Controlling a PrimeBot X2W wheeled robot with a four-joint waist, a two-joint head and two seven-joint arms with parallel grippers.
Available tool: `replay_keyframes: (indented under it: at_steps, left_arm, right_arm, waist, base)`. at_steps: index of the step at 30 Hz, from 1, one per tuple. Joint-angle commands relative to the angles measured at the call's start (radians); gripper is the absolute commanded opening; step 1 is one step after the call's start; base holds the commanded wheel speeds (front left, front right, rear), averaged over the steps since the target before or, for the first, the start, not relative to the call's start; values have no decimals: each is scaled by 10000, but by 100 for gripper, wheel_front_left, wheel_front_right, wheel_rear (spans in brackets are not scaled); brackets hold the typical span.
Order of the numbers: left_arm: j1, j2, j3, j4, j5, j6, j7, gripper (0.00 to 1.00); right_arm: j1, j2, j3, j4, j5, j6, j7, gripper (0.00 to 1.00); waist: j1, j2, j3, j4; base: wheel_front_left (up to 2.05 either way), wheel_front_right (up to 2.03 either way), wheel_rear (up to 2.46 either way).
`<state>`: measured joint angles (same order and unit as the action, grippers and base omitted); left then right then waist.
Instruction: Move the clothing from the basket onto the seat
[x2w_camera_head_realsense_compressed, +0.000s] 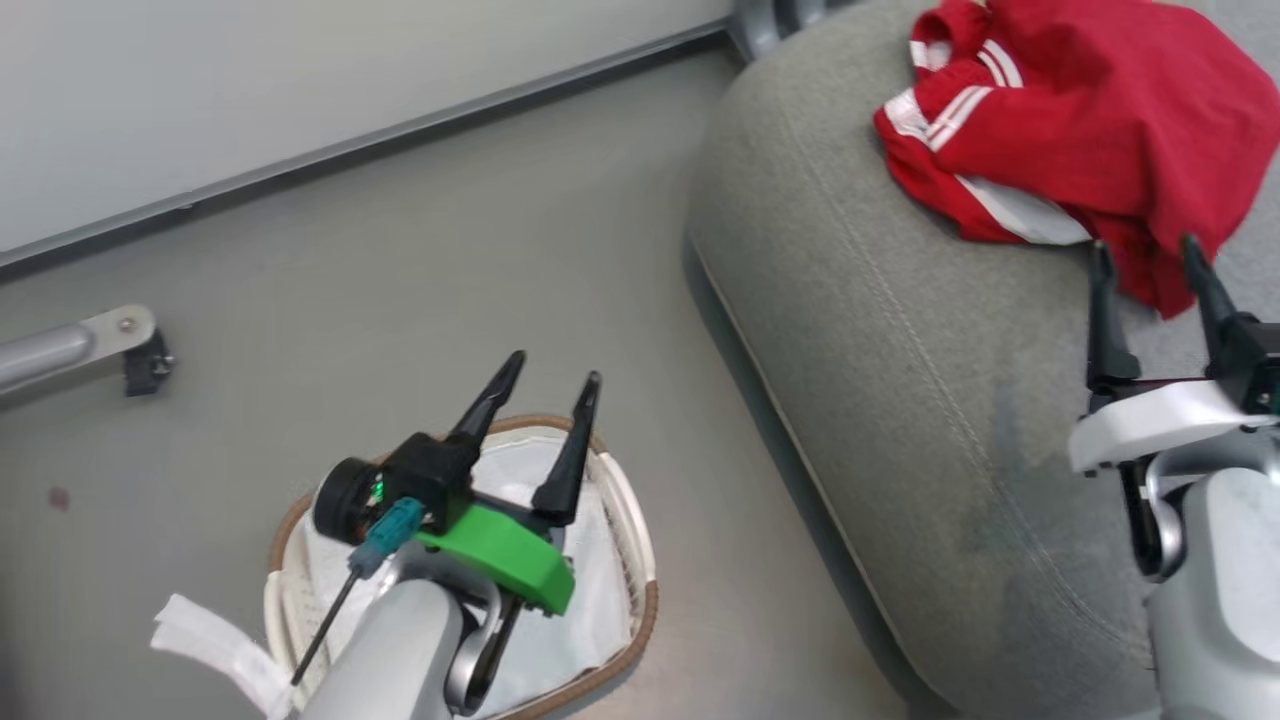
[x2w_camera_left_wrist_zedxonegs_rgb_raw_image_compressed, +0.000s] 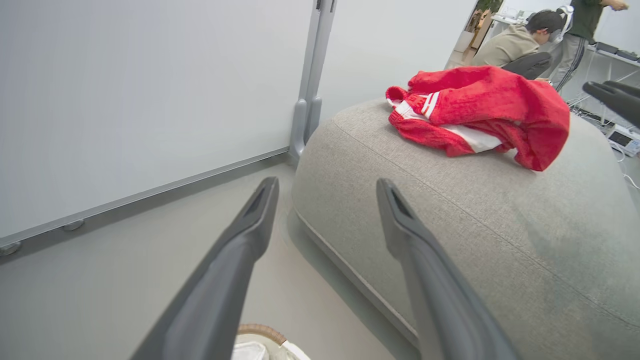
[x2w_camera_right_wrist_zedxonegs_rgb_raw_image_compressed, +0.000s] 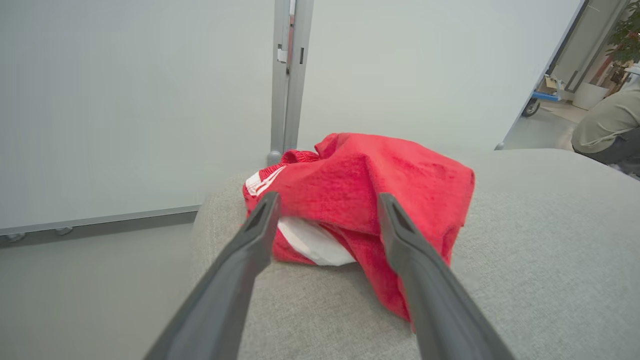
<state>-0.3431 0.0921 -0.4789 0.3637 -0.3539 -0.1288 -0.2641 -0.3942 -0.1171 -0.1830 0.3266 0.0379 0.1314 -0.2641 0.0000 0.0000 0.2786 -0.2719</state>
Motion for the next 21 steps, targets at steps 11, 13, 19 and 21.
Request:
replay_keyframes:
  at_steps: [11, 13, 19, 21]
  left_arm:
    - [972, -223, 2726, 272, 930, -28, -4, 100]
    - [1087, -255, 3104, 323, 1099, -28, -5, 100]
    - [1424, -307, 4226, 461, 1579, 39, -5, 100]
    - [1569, -338, 4537, 425, 1712, 44, -4, 100]
  right_arm:
    - [-136, 611, 1081, 85, 197, -14, -4, 100]
    - [-40, 631, 1242, 140, 155, -14, -4, 100]
    - [265, 635, 1613, 346, 653, -14, -4, 100]
    - [376, 635, 1743, 407, 735, -14, -4, 100]
  waist:
    - [0, 0, -829, 1839]
    - [0, 0, -907, 2039]
    - [0, 0, -1085, 2443]
    - [0, 0, -1147, 2492]
  base:
    - [0, 0, 0]
    - [0, 0, 0]
    - [0, 0, 0]
    - [0, 0, 0]
